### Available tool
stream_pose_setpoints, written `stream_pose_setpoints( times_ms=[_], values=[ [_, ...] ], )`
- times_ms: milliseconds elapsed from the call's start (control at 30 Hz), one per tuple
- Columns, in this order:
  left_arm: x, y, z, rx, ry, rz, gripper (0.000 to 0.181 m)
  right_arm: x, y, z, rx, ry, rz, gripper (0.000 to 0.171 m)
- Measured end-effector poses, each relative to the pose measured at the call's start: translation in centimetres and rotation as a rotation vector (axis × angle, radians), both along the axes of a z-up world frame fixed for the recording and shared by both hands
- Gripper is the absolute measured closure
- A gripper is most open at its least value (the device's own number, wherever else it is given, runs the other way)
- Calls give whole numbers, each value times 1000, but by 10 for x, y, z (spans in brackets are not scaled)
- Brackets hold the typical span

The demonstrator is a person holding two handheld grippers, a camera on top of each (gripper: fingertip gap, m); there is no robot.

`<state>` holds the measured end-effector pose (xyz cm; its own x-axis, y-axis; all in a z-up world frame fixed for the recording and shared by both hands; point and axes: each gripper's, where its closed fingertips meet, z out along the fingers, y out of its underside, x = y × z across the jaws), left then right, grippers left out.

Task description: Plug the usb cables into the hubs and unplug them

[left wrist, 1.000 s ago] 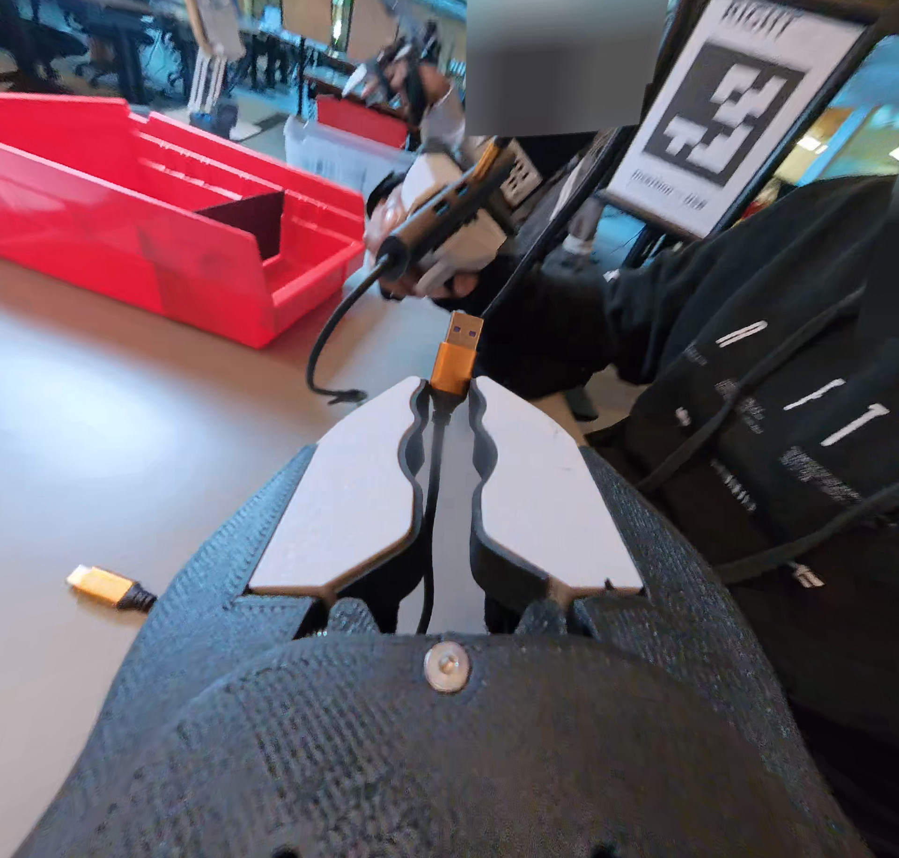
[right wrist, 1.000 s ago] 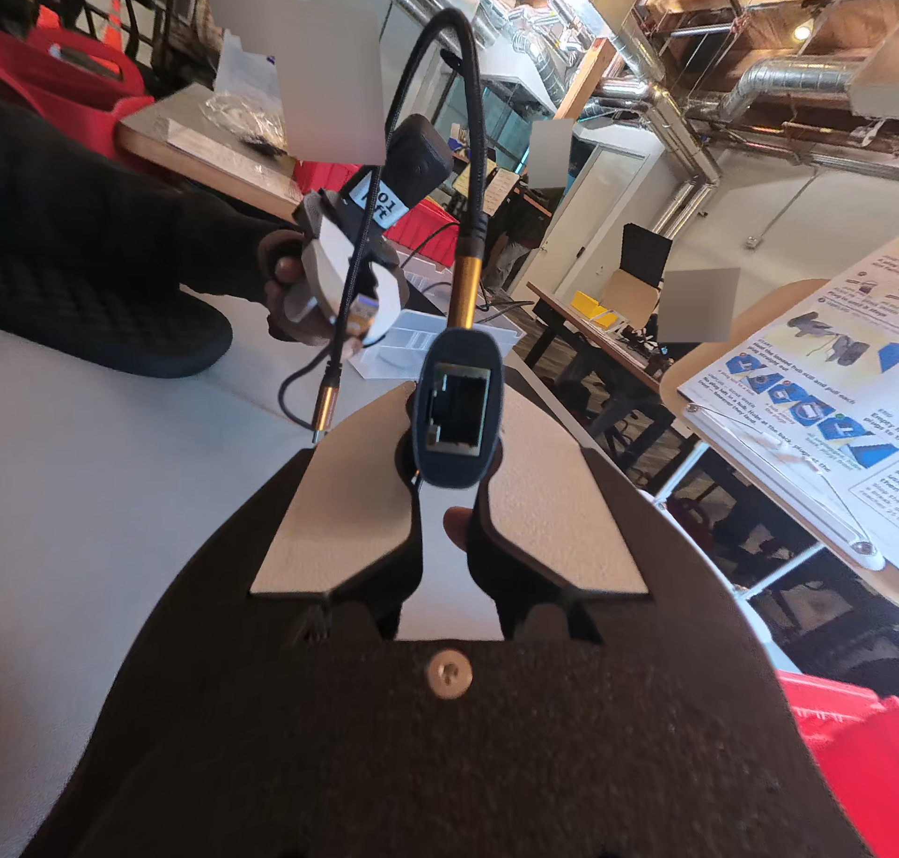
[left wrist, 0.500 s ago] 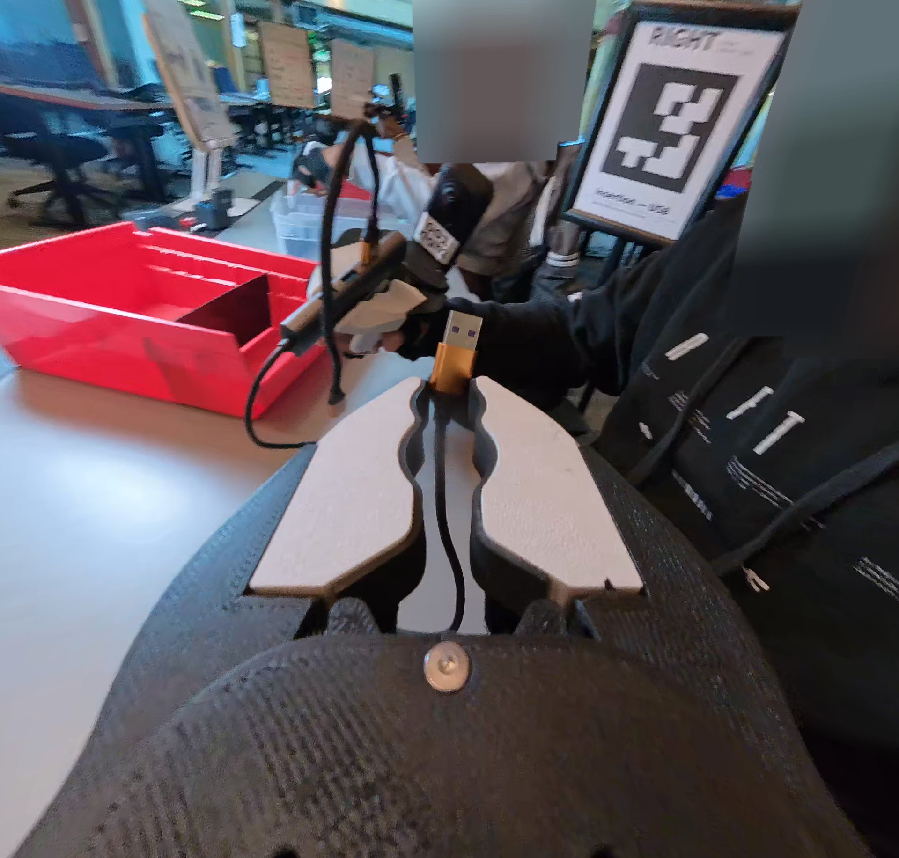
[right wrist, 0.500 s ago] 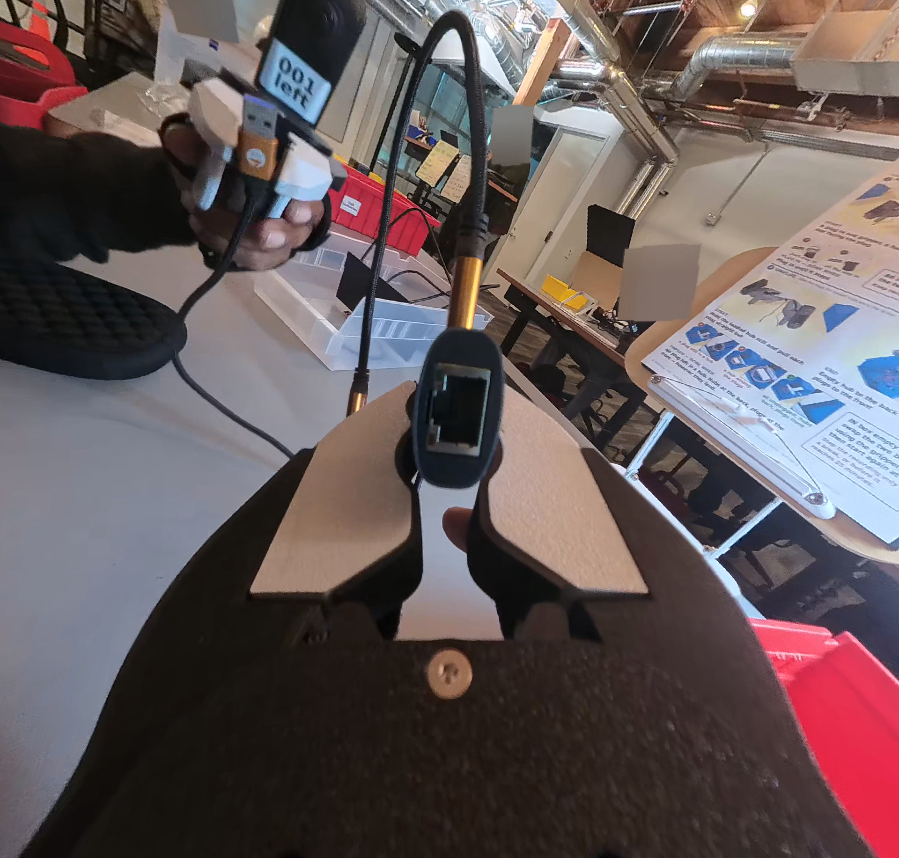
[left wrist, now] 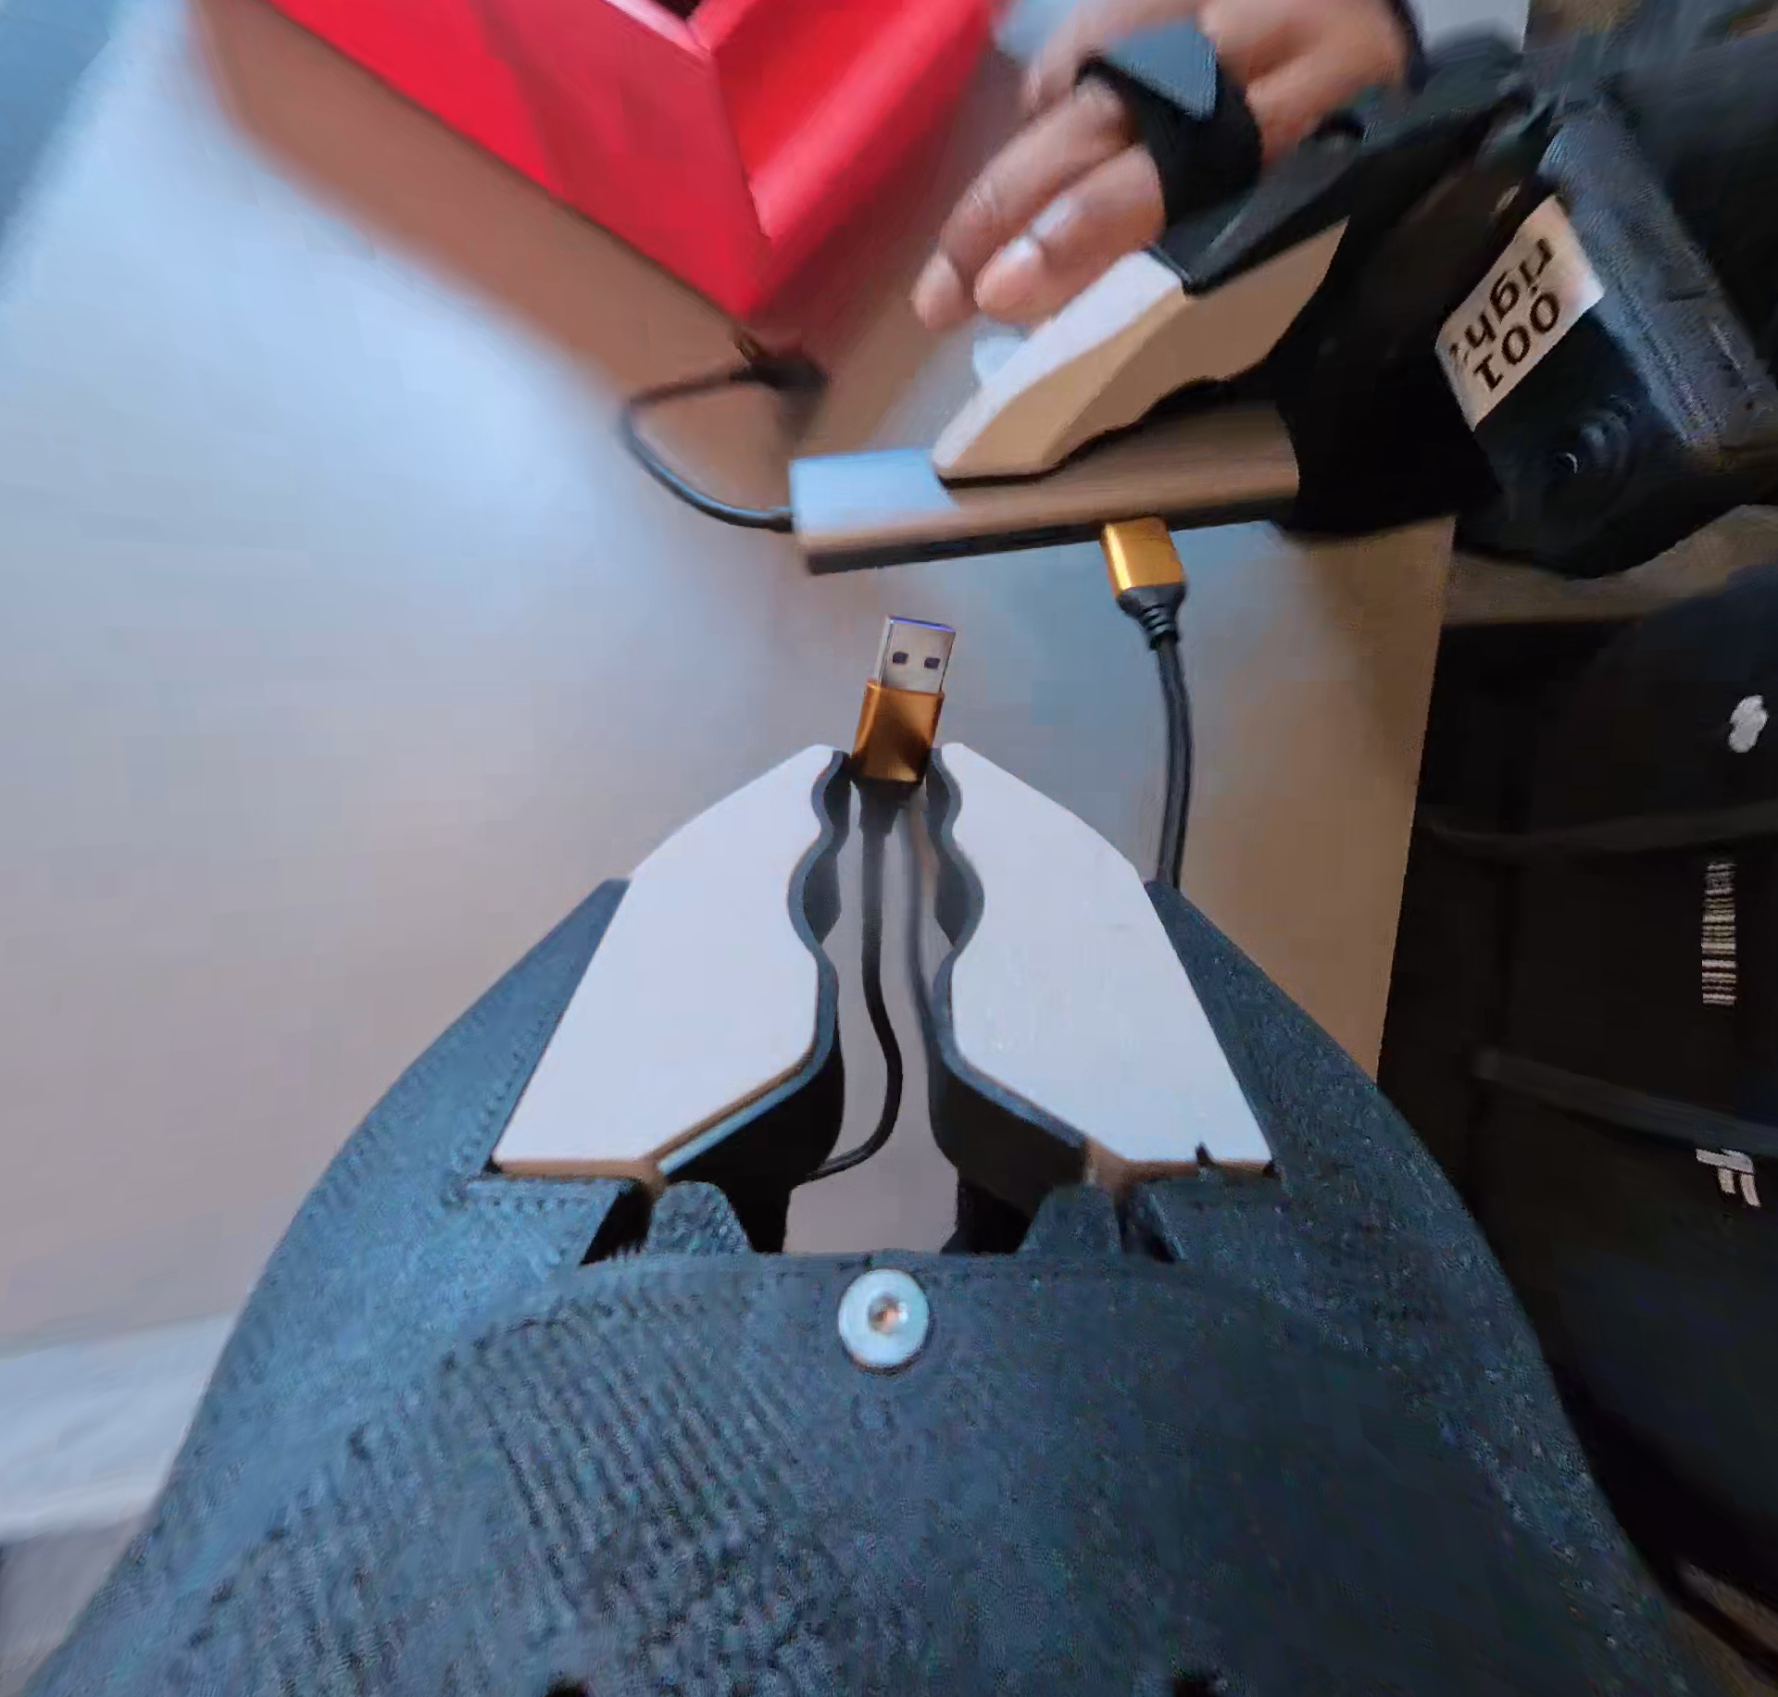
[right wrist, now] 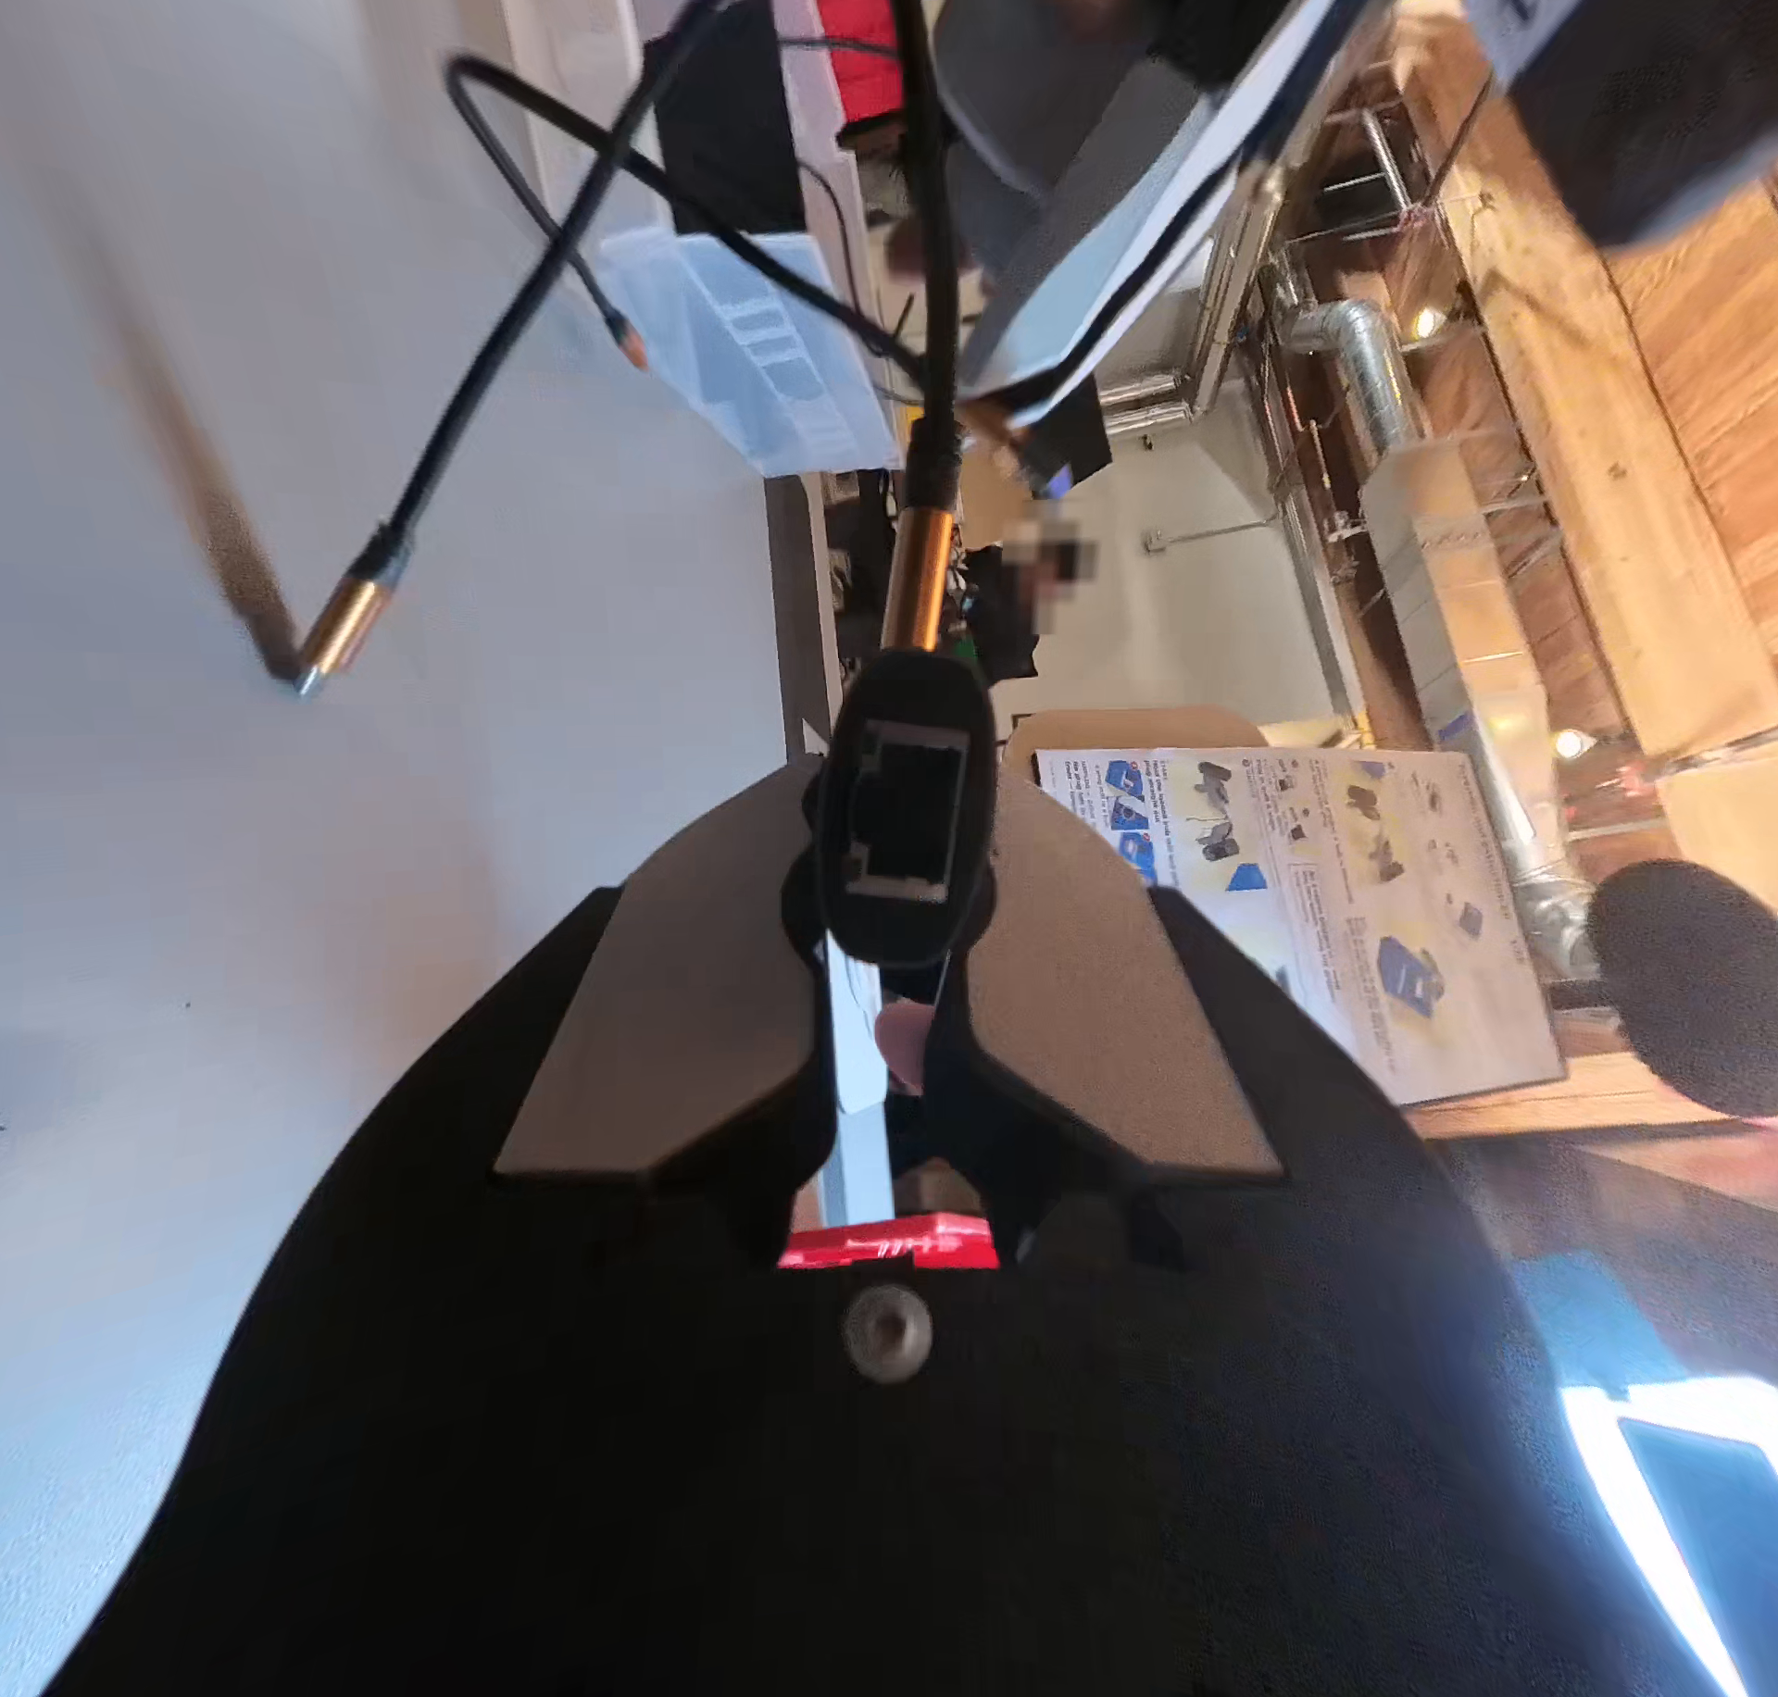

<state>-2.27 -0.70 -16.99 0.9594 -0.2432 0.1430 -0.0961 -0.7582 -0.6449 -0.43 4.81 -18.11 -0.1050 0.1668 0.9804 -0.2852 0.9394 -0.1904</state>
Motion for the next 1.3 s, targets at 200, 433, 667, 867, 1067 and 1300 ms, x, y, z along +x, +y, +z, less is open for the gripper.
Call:
stream_pose_setpoints(
  times_ms=[200,433,667,867,1067,1300],
  values=[
    [21,11,-59,-170,-50,-42,166,-9,-4,-34,135,-60,-21,154],
    [25,5,-85,-306,-81,-67,166,-17,-9,-59,231,-108,-42,155],
    [24,9,-83,-329,-240,-35,167,-21,-16,-67,262,-109,-74,154],
    [13,10,-92,-301,-280,12,167,-29,4,-78,256,-166,-148,154],
    [12,15,-95,-221,-344,50,167,-29,4,-82,251,-173,-157,154],
    [11,19,-89,-161,-492,83,167,-31,7,-81,240,-166,-182,154]
  ],
)
